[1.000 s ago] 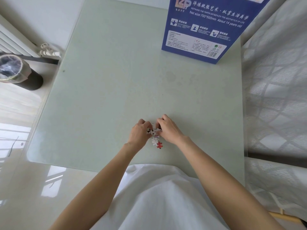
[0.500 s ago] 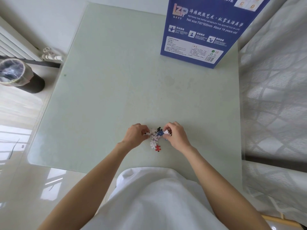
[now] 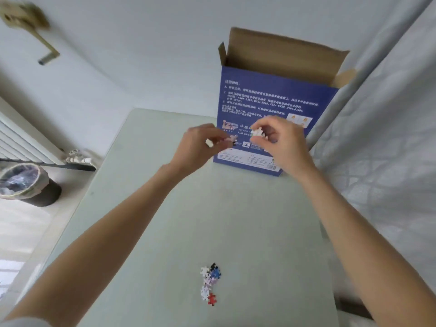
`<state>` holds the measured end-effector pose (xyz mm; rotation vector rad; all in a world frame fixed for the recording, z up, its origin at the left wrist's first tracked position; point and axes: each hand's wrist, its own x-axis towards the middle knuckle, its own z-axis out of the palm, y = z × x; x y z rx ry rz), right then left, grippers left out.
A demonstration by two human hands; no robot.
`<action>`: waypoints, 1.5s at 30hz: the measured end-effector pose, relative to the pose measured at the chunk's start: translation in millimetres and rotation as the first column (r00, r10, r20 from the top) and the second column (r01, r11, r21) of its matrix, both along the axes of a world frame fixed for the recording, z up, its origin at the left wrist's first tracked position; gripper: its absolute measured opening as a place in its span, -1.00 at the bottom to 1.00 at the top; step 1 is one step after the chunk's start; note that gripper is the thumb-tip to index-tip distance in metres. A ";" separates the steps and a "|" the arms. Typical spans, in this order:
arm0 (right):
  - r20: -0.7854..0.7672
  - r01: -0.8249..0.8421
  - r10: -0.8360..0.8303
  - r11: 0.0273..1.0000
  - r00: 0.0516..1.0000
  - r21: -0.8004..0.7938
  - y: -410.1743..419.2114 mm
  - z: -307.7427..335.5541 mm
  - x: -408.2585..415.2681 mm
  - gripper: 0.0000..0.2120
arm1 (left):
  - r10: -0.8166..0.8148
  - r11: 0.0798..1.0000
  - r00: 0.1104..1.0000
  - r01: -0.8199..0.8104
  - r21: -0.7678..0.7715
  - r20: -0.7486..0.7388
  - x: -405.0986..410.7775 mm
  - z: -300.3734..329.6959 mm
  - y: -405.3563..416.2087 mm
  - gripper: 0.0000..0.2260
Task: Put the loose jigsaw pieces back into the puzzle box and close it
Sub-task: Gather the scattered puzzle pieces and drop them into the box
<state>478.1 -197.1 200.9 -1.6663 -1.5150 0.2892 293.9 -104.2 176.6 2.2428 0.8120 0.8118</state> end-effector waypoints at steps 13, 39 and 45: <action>0.524 0.096 -0.103 0.995 0.846 0.041 141.4 60.6 94.4 -0.71 | 0.097 0.949 0.962 -0.013 0.315 -0.255 137.9 89.4 135.6 -0.79; 0.249 -0.059 0.124 0.966 0.961 -0.253 -85.7 -133.0 -53.2 -0.80 | 0.235 0.958 0.903 -0.278 -0.072 -0.359 -63.9 -75.9 -94.0 -0.81; 0.063 -0.262 0.421 0.668 0.905 -0.696 -144.2 -235.2 -115.3 -0.37 | 0.162 0.832 0.784 -0.435 -0.344 -0.600 -137.5 -164.8 -180.3 -0.68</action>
